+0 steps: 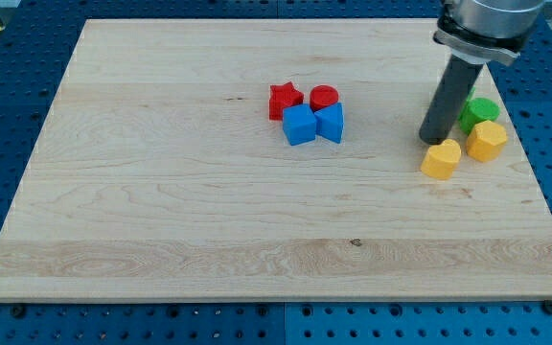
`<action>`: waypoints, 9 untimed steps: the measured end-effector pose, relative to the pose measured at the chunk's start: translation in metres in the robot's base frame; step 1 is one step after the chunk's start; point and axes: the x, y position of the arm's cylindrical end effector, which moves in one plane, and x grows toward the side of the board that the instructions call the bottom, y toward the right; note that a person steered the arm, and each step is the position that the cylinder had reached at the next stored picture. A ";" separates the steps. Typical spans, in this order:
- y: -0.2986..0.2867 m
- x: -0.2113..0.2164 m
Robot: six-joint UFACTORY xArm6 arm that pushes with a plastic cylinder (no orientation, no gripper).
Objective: Move the yellow heart slightly to the right
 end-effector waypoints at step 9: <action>0.005 0.031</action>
